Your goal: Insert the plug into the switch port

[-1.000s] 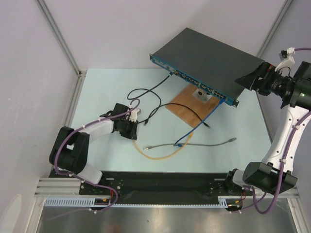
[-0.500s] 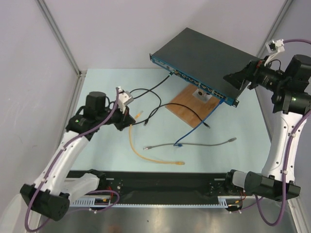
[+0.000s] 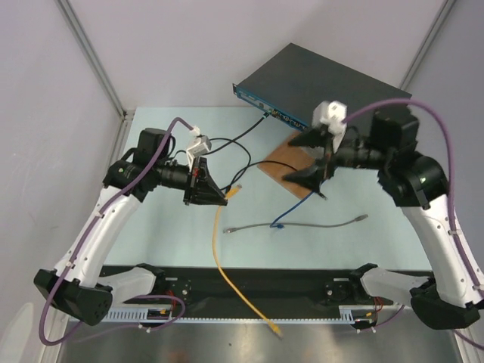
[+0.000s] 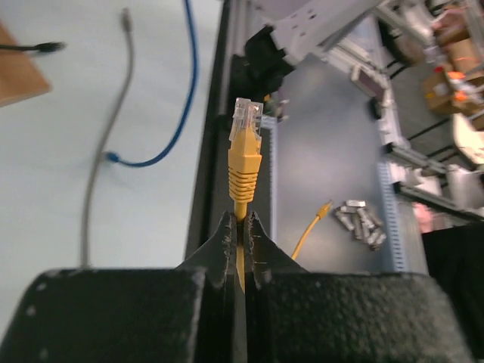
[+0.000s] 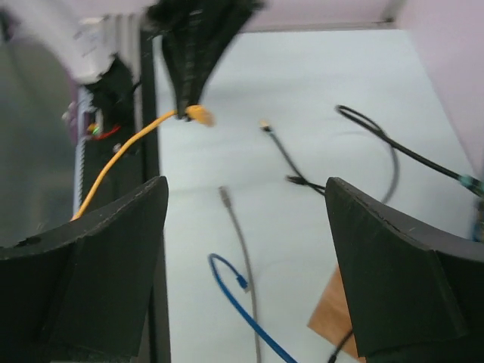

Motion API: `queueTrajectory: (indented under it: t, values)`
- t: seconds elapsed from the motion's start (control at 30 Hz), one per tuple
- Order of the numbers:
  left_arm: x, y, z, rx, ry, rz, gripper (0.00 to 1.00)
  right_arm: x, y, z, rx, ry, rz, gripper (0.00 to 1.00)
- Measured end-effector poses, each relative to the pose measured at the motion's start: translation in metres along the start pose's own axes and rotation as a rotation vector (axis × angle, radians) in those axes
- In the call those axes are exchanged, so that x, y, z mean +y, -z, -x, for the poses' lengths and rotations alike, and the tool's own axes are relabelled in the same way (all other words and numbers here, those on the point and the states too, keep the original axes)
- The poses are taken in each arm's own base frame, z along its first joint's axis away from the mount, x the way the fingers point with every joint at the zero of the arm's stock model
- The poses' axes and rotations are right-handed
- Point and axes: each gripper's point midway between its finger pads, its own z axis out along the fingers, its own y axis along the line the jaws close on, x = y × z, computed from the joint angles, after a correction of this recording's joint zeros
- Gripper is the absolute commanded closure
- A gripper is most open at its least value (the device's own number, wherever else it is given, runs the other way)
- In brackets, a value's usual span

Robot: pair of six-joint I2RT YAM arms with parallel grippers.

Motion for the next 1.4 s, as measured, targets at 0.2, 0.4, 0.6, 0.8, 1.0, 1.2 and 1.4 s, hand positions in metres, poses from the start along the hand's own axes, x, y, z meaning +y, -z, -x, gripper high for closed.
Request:
queueTrajectory:
  t: [0.2,0.4,0.6,0.8,1.0,1.2,1.4]
  values:
    - [-0.034,-0.018,-0.002,0.002,0.064,-0.182,1.0,0.081,-0.035,-0.027,0.089,0.123,0.237,0.18]
    - [-0.064,-0.031,-0.013,0.051,0.071,-0.311,1.0,0.104,-0.05,-0.041,0.14,0.168,0.309,0.31]
    - [-0.066,-0.032,-0.011,0.047,0.067,-0.322,1.0,0.106,-0.064,-0.056,0.192,0.142,0.333,0.37]
    - [-0.069,-0.036,-0.012,0.059,0.069,-0.337,1.0,0.108,-0.069,-0.06,0.209,0.11,0.34,0.49]
    - [-0.066,-0.039,-0.012,0.066,0.077,-0.335,1.0,0.11,-0.07,-0.062,0.216,0.076,0.346,0.84]
    - [-0.065,-0.039,-0.013,0.07,0.086,-0.33,0.99,0.111,-0.07,-0.064,0.224,0.064,0.351,1.0]
    - [-0.058,-0.041,-0.014,0.071,0.082,-0.283,0.75,0.106,-0.072,-0.067,0.236,0.033,0.342,1.0]
